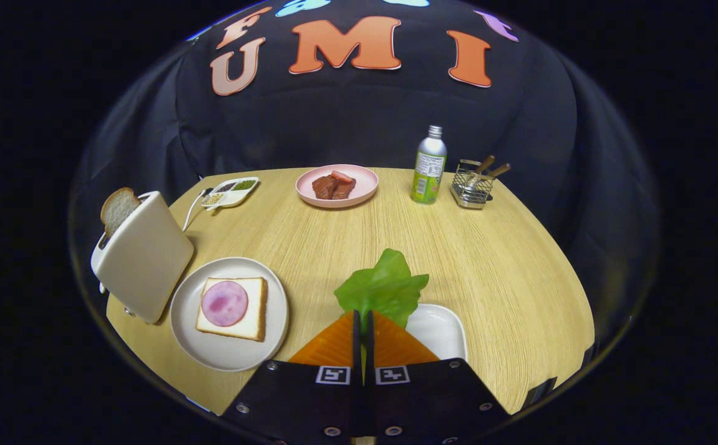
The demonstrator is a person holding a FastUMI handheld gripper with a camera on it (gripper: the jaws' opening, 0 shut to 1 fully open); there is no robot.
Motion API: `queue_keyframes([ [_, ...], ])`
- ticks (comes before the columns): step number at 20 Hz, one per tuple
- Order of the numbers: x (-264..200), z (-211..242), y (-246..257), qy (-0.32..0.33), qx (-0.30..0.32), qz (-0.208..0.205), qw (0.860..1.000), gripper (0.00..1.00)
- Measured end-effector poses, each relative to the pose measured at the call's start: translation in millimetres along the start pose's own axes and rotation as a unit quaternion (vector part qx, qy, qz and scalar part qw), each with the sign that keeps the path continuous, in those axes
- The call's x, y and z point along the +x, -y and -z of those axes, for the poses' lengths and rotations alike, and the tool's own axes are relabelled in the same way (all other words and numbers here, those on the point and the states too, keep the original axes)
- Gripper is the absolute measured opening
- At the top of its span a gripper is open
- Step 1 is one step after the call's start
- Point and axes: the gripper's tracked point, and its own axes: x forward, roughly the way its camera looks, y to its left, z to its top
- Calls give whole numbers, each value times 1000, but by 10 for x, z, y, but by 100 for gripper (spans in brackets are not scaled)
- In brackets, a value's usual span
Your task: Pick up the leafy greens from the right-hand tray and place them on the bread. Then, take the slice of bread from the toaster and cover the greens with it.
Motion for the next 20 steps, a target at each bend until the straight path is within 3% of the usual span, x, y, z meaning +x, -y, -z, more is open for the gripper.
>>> queue_keyframes([
  [10, -110, -229, -1032, 11, -28, -62, 998, 1],
  [20, -48, -124, -1887, -10, -28, -125, 992, 1],
])
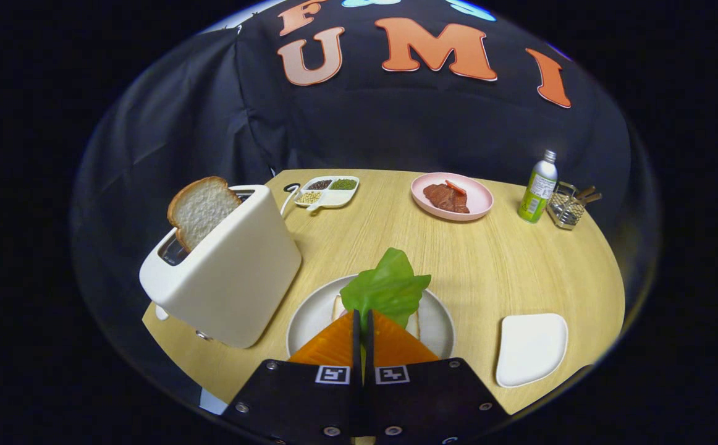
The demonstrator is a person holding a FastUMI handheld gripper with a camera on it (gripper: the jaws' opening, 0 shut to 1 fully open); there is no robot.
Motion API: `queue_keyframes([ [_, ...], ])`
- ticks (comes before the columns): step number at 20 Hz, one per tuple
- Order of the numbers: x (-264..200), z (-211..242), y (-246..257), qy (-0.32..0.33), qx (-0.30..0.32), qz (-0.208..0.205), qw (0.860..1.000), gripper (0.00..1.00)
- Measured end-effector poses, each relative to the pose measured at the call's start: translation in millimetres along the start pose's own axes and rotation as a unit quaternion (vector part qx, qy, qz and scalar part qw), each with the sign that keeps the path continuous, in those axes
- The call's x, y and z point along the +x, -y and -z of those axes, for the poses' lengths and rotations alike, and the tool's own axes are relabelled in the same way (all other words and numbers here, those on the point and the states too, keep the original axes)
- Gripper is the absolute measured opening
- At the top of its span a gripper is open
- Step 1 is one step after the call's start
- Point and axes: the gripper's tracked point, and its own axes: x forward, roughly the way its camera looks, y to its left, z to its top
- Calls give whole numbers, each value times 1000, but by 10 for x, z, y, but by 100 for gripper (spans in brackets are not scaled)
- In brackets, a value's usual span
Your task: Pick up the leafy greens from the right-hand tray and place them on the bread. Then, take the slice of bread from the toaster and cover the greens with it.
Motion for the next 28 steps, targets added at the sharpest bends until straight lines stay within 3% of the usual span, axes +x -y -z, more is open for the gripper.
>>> queue_keyframes([
  [5, 187, 188, -12, -27, 11, 1, 1000, 1],
  [11, 233, 265, 241, -34, 12, 50, 998, 3],
  [14, 254, 266, 261, -40, 13, 54, 998, 20],
  [19, 258, 270, 274, -41, 13, 60, 997, 35],
  [22, 215, 249, 283, -39, 1, 70, 997, 67],
  [24, 150, 173, 284, -29, -5, 77, 997, 83],
  [27, 61, 12, 245, -12, -13, 88, 996, 91],
  [28, 25, -43, 219, -11, -15, 90, 996, 97],
])
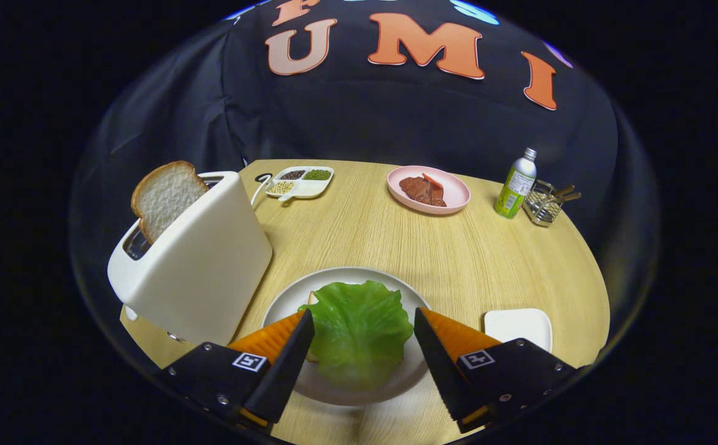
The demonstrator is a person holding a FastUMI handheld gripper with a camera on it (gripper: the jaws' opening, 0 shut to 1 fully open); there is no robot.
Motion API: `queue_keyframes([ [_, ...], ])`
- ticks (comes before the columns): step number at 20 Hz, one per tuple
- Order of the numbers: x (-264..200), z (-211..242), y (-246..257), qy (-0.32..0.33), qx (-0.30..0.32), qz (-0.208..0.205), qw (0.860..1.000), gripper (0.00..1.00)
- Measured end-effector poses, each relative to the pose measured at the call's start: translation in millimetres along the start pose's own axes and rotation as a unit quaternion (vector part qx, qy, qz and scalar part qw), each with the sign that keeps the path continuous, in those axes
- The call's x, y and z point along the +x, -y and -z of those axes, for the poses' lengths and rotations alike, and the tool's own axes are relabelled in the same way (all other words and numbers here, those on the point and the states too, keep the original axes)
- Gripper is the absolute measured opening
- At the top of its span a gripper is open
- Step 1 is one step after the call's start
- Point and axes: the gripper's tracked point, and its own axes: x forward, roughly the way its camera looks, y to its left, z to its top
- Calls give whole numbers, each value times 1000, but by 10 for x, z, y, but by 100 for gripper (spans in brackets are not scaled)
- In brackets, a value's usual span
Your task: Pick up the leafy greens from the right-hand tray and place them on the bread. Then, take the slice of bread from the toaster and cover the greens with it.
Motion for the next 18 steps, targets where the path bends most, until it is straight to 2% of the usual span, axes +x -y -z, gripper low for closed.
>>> queue_keyframes([
  [11, -598, -937, -723, 48, -23, -26, 998, 98],
  [18, -741, -1339, -1349, 64, -25, -55, 996, 98],
])
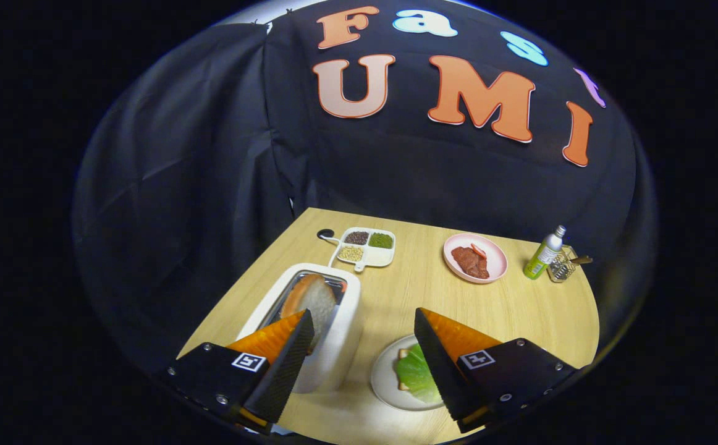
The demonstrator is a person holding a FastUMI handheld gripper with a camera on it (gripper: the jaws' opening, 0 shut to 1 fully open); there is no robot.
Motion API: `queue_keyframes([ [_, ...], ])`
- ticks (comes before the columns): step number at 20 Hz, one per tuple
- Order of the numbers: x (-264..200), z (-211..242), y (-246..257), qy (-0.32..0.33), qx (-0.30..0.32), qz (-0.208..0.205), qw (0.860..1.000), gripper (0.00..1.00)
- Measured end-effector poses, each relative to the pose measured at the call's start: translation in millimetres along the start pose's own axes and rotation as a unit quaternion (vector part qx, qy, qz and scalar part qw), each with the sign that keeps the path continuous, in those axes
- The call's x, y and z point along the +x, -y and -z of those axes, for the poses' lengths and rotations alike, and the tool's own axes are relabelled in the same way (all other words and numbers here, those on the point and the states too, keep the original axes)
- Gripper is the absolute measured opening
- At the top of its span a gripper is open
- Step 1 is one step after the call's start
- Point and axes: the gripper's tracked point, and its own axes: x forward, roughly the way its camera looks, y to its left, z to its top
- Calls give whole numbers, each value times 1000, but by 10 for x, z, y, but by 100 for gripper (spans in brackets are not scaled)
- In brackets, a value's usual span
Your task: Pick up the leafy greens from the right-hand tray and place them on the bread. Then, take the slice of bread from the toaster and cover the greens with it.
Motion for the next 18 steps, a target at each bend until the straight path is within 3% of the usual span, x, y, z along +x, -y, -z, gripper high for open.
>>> queue_keyframes([
  [11, 421, 220, -569, -64, 9, -18, 998, 98],
  [15, 517, 319, -568, -80, -2, -9, 997, 82],
  [18, 569, 418, -566, -94, 5, -5, 996, 58],
])
